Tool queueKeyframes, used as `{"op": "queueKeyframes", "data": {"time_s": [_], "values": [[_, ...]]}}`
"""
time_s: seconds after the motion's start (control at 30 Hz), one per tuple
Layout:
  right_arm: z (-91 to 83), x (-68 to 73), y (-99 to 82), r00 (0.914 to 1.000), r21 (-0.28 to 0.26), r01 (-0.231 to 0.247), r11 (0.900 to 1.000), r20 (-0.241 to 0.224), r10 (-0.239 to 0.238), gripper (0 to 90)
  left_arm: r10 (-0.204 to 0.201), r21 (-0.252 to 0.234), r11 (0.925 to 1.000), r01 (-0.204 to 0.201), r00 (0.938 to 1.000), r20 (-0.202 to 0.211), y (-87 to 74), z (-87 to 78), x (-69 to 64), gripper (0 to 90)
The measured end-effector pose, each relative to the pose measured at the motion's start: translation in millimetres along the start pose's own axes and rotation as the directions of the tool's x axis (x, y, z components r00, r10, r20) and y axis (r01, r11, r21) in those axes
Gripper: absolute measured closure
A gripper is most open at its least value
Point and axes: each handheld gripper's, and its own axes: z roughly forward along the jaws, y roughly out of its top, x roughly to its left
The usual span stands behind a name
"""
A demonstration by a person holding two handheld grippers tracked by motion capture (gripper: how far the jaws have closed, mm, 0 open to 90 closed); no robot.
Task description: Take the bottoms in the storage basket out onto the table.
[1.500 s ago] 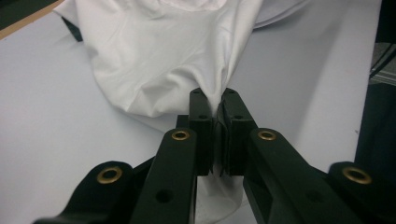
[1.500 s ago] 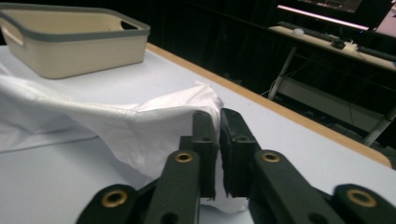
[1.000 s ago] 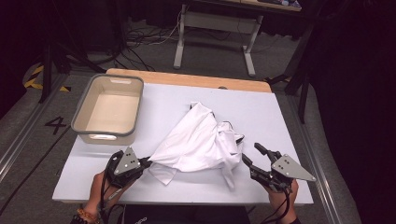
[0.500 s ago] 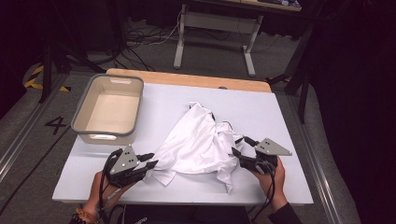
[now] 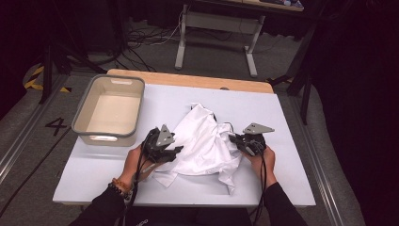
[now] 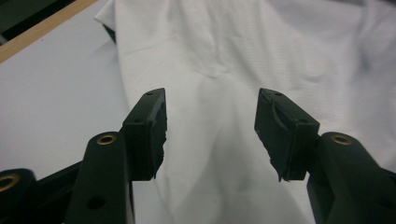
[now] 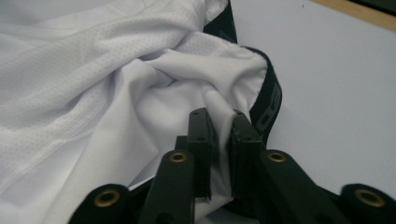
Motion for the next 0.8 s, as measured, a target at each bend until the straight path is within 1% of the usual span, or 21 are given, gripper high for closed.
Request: {"op": "queueKeyframes", "data": {"time_s": [0.03, 0.1, 0.13, 0.2, 0.23, 0.27, 0.3, 0.37, 0.4, 0.43, 0.47, 0.5, 0.53, 0.57, 0.6, 0.63, 0.67, 0.7, 0.73, 0.77, 0.8], "values": [[0.0, 0.0, 0.0, 1.0000, 0.000, 0.000, 1.0000, 0.000, 0.000, 86.5, 0.005, 0.020, 0.9998, -0.005, 0.9999, -0.010, 2.0, 7.5, 3.1, 44.5], [-18.6, 0.3, 1.0, 0.9990, -0.051, 0.021, 0.9985, 0.039, -0.019, 87.8, -0.036, 0.049, 0.9981, 0.037, 0.9993, -0.006, 4.0, 23.8, 12.0, 41.3], [-18.6, 0.3, 1.0, 0.9990, -0.051, 0.021, 0.9985, 0.039, -0.019, 87.8, -0.045, 0.077, 0.9960, 0.046, 0.9989, -0.017, 4.7, 31.9, 16.5, 41.3], [-38.9, -0.7, 1.6, 0.9983, -0.116, 0.015, 0.9932, 0.058, -0.009, 88.1, -0.059, 0.129, 0.9897, 0.062, 0.9978, -0.030, 5.4, 46.6, 24.9, 35.3], [-38.9, -0.7, 1.6, 0.9983, -0.116, 0.015, 0.9932, 0.058, -0.009, 88.1, -0.058, 0.152, 0.9864, 0.064, 0.9975, -0.039, 5.9, 53.3, 27.5, 35.3], [-48.3, -0.4, 0.8, 0.9970, -0.138, 0.021, 0.9902, 0.077, -0.010, 88.1, -0.091, 0.169, 0.9810, 0.095, 0.9954, -0.029, 5.7, 62.6, 32.4, 34.6], [-48.3, -0.4, 0.8, 0.9970, -0.138, 0.021, 0.9902, 0.077, -0.010, 88.1, -0.091, 0.169, 0.9810, 0.095, 0.9954, -0.029, 5.7, 62.6, 32.4, 35.6], [-55.2, 0.8, -0.7, 0.9951, -0.151, 0.040, 0.9878, 0.095, -0.026, 88.1, -0.114, 0.212, 0.9707, 0.112, 0.9935, -0.005, 4.2, 71.1, 32.7, 35.6], [-61.3, 1.4, -1.4, 0.9937, -0.166, 0.050, 0.9849, 0.107, -0.033, 88.1, -0.149, 0.199, 0.9704, 0.137, 0.9878, 0.046, 2.3, 71.4, 35.5, 42.3], [-64.5, 1.2, -1.2, 0.9931, -0.178, 0.055, 0.9825, 0.112, -0.036, 88.1, -0.149, 0.199, 0.9704, 0.137, 0.9878, 0.046, 2.3, 71.4, 35.5, 46.9], [-67.8, 1.5, -0.7, 0.9935, -0.191, 0.052, 0.9802, 0.109, -0.032, 88.1, -0.153, 0.194, 0.9712, 0.139, 0.9862, 0.062, 1.7, 71.5, 36.7, 50.8], [-67.8, 1.5, -0.7, 0.9935, -0.191, 0.052, 0.9802, 0.109, -0.032, 88.1, -0.156, 0.200, 0.9698, 0.140, 0.9854, 0.067, 2.0, 70.0, 36.7, 50.8], [-74.4, 3.2, -0.4, 0.9929, -0.205, 0.054, 0.9772, 0.115, -0.031, 88.1, -0.140, 0.204, 0.9713, 0.122, 0.9871, 0.078, 2.3, 67.2, 35.3, 74.1], [-77.4, 4.1, -0.9, 0.9924, -0.211, 0.058, 0.9758, 0.118, -0.033, 88.1, -0.140, 0.204, 0.9713, 0.122, 0.9871, 0.078, 2.3, 67.2, 35.3, 79.9], [-77.4, 4.1, -0.9, 0.9924, -0.211, 0.058, 0.9758, 0.118, -0.033, 88.1, -0.140, 0.208, 0.9706, 0.121, 0.9871, 0.079, 2.2, 65.5, 34.7, 79.9], [-80.3, 5.1, -1.8, 0.9919, -0.212, 0.061, 0.9754, 0.122, -0.036, 88.1, -0.146, 0.204, 0.9710, 0.125, 0.9845, 0.096, 1.8, 62.8, 35.2, 88.0], [-84.2, 6.6, -3.9, 0.9912, -0.214, 0.065, 0.9747, 0.127, -0.038, 88.1, -0.147, 0.204, 0.9712, 0.123, 0.9834, 0.106, 1.5, 61.1, 36.0, 89.4], [-86.5, 7.5, -5.4, 0.9915, -0.218, 0.062, 0.9739, 0.125, -0.035, 88.1, -0.148, 0.191, 0.9736, 0.125, 0.9825, 0.113, 1.0, 56.6, 36.2, 89.8], [-92.4, 9.6, -9.6, 0.9911, -0.218, 0.064, 0.9738, 0.128, -0.037, 88.1, -0.142, 0.151, 0.9806, 0.125, 0.9840, 0.108, 1.0, 45.4, 34.7, 90.0], [-95.3, 11.0, -11.8, 0.9918, -0.221, 0.059, 0.9735, 0.124, -0.032, 88.0, -0.140, 0.121, 0.9847, 0.126, 0.9833, 0.117, 0.8, 38.9, 33.9, 90.0], [-98.0, 12.1, -14.4, 0.9929, -0.225, 0.054, 0.9729, 0.116, -0.028, 88.0, -0.140, 0.121, 0.9847, 0.126, 0.9833, 0.117, 0.8, 38.9, 33.9, 90.0]]}}
